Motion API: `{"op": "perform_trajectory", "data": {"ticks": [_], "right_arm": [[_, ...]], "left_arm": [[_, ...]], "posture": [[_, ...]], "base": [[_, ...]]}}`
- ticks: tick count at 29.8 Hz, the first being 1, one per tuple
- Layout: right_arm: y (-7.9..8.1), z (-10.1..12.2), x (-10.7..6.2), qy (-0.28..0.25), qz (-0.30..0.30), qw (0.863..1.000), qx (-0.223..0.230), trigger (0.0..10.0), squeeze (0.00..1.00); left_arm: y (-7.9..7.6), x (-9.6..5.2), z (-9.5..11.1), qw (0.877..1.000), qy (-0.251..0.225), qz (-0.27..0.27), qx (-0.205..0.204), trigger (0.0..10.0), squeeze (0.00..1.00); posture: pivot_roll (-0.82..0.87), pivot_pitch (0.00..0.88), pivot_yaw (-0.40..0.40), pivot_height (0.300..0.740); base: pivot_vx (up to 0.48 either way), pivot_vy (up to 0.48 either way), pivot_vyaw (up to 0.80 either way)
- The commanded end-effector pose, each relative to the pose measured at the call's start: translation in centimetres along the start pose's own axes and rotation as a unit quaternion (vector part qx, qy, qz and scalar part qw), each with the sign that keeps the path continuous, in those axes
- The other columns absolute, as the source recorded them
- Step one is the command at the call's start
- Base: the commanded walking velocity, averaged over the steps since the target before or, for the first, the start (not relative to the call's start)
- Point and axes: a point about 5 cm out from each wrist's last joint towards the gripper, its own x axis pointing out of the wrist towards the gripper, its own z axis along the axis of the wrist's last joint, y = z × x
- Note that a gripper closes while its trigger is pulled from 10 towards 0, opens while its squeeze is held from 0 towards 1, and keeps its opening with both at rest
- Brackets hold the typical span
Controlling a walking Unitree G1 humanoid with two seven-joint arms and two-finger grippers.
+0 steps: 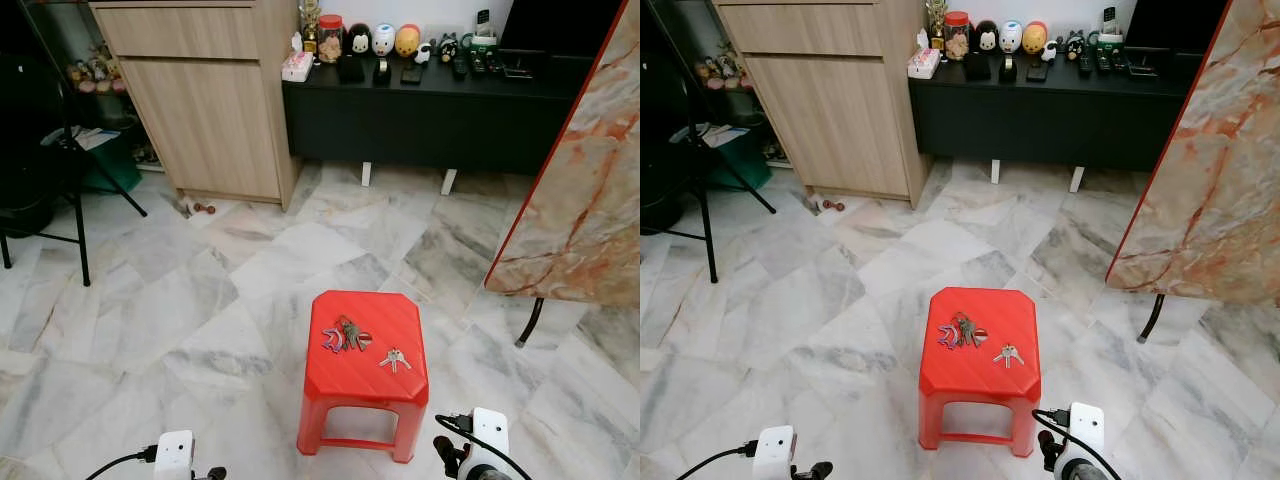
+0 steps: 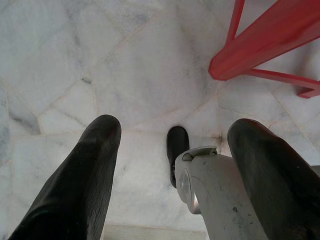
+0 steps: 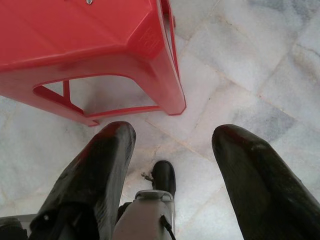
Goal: Hang keys on a hook
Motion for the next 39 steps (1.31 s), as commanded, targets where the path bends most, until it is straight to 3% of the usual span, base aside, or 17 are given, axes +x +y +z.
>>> {"op": "perform_trajectory", "data": {"ticks": [1,12,39], "right_arm": [[0.10,-0.13,0.00,0.002,-0.001,1.000,0.003,10.0,0.00],[0.02,-0.12,-0.01,0.002,-0.001,1.000,0.003,10.0,0.00],[-0.12,-0.38,-0.07,0.007,-0.001,1.000,0.001,10.0,0.00]], "left_arm": [[0.41,-0.14,-0.41,1.000,0.007,0.006,0.002,10.0,0.00],[0.26,-0.13,-0.45,1.000,0.005,0.004,0.001,10.0,0.00],[0.43,-0.18,-0.54,1.000,0.005,0.007,0.000,10.0,0.00]], "posture": [[0.06,0.046,0.011,0.740],[0.06,0.050,0.009,0.740],[0.06,0.060,0.009,0.740]], "base": [[0.000,0.000,0.00],[0.000,0.000,0.00],[0.231,0.000,0.00]]}}
